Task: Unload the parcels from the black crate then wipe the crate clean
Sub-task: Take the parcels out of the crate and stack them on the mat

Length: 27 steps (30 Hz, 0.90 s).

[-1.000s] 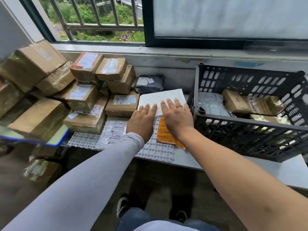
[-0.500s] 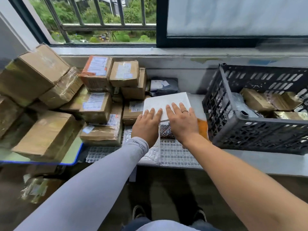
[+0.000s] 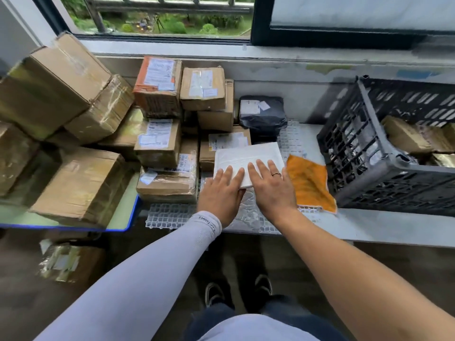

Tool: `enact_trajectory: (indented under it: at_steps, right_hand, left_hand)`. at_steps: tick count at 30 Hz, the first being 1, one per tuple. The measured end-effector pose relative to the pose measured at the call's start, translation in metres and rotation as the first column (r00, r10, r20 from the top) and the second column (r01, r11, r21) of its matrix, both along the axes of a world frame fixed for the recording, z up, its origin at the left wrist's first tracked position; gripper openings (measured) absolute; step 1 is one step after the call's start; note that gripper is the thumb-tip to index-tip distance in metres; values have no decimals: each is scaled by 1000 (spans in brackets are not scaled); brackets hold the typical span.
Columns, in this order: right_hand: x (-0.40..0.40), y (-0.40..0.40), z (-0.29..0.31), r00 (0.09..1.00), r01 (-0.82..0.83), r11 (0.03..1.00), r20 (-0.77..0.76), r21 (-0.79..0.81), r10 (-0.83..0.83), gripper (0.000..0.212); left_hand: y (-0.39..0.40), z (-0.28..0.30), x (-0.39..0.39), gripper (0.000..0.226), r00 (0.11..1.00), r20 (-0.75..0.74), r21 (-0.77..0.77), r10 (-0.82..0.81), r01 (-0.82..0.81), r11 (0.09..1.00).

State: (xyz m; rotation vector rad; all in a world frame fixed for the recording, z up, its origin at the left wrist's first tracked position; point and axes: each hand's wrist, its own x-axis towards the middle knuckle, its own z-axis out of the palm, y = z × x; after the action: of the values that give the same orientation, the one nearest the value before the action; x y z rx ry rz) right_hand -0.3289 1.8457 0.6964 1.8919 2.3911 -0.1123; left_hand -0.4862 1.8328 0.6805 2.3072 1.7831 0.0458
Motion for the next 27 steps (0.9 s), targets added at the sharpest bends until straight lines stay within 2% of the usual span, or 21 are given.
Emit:
enact_trajectory:
  at_steps: [12,16,21,27]
  right_hand:
    - [7,-16,-49,999,-44,981,-14,-191,42,64]
    - [10,-19,-68,999,-50,963,-27,-264,44,64]
    - [11,-29,-91,997,-82,931,-38,-357,73,73]
    - [8,-39,-109,996,-89,906,-44,-413,78,75]
  left_hand:
    - [-23,-47,9,58,998,-36,-206,57,-64,976]
    - [-29,-62,11,59,997,-52,-252,58,-69,965]
    - [-37,-83,4,60,993,-118,-305,27,-63,950]
    - [-48,-103,-1,61,990,-138,-339,34,-80,937]
